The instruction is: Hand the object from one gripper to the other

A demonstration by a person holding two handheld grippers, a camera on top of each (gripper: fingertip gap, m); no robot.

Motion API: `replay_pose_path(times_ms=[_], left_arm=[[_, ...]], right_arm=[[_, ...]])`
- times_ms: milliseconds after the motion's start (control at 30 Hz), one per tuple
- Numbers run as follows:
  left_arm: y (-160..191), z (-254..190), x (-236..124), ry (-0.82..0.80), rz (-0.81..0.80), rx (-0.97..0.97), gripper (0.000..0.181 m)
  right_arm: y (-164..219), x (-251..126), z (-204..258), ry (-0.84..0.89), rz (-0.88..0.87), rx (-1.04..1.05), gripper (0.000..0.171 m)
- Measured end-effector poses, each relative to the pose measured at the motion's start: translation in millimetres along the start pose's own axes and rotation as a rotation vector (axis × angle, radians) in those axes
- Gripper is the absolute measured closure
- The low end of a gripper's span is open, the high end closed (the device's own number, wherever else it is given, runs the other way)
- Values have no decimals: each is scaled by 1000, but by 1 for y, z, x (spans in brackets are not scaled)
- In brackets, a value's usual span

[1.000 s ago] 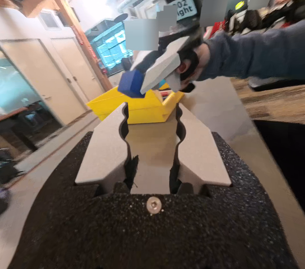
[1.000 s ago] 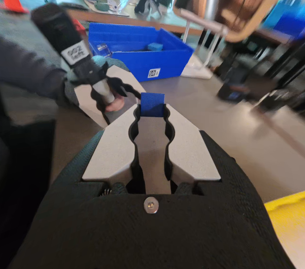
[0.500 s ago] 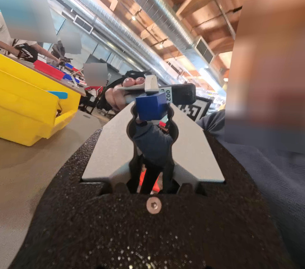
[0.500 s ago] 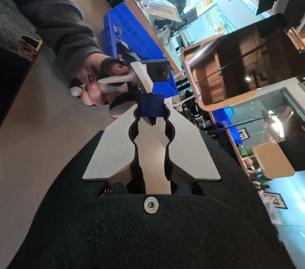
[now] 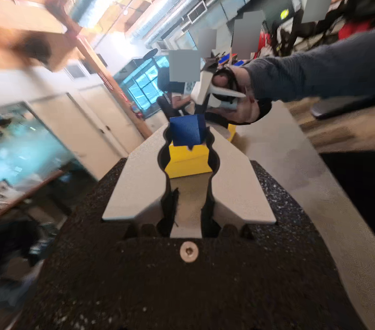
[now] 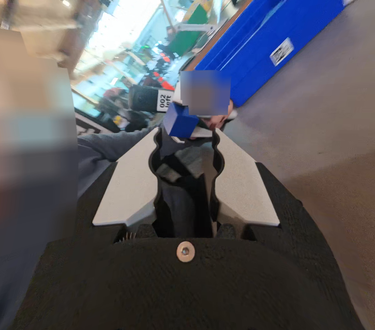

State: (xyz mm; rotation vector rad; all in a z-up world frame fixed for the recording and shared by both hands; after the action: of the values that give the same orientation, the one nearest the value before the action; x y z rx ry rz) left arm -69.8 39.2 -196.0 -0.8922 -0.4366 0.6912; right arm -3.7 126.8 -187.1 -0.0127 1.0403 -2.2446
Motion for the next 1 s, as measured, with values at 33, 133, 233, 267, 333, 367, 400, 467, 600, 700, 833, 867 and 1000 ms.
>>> replay_pose_path(times_ms=[33, 133, 233, 267, 333, 367, 400, 467, 600, 700, 833, 867, 1000], left_arm=[[-3, -2, 1, -16, 16, 58, 150], [-7, -10, 4, -6, 32, 151, 150], [-5, -14, 7, 3, 55, 178, 150], [-4, -13, 7, 1, 57, 172, 150], [-4, -12, 6, 3, 33, 160, 150], [-2, -11, 6, 5, 39, 133, 149], [1, -10, 7, 13, 47, 93, 150], [6, -8, 6, 60, 25, -74, 150], [13, 4, 0, 158, -71, -468, 129], [17, 19, -3, 194, -208, -841, 126], [20, 19, 4, 352, -391, -1270, 118], [20, 17, 7, 383, -424, -1333, 118], [19, 9, 15, 495, -506, -1499, 118]], right_arm=[[5, 5, -2, -50, 32, 58, 122], [8, 15, -1, -267, 31, 215, 121], [11, 20, 1, -339, 49, 254, 131], [14, 21, 3, -346, 73, 237, 135], [16, 22, 6, -334, 91, 190, 142], [16, 22, 4, -305, 84, 168, 145], [15, 22, 2, -268, 78, 144, 145], [13, 20, -5, -188, 45, 80, 145], [0, 5, -13, -13, -121, -190, 145], [-4, -7, -5, 138, -224, -541, 145], [-1, -10, 14, 288, -324, -1037, 145], [2, -10, 19, 320, -344, -1165, 145], [6, -7, 27, 536, -311, -1553, 145]])
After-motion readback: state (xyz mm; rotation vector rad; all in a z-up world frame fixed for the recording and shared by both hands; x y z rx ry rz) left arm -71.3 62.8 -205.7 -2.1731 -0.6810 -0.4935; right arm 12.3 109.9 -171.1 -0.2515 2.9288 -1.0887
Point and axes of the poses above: each gripper's, where its closed fingertips meet, x out along the fingers, y out of its underside, z = x × y across the jaws, the point moved 6 cm from there along -x, back along the fingers, and after that the axes turned 15 degrees about y, right-handed, at the moved point
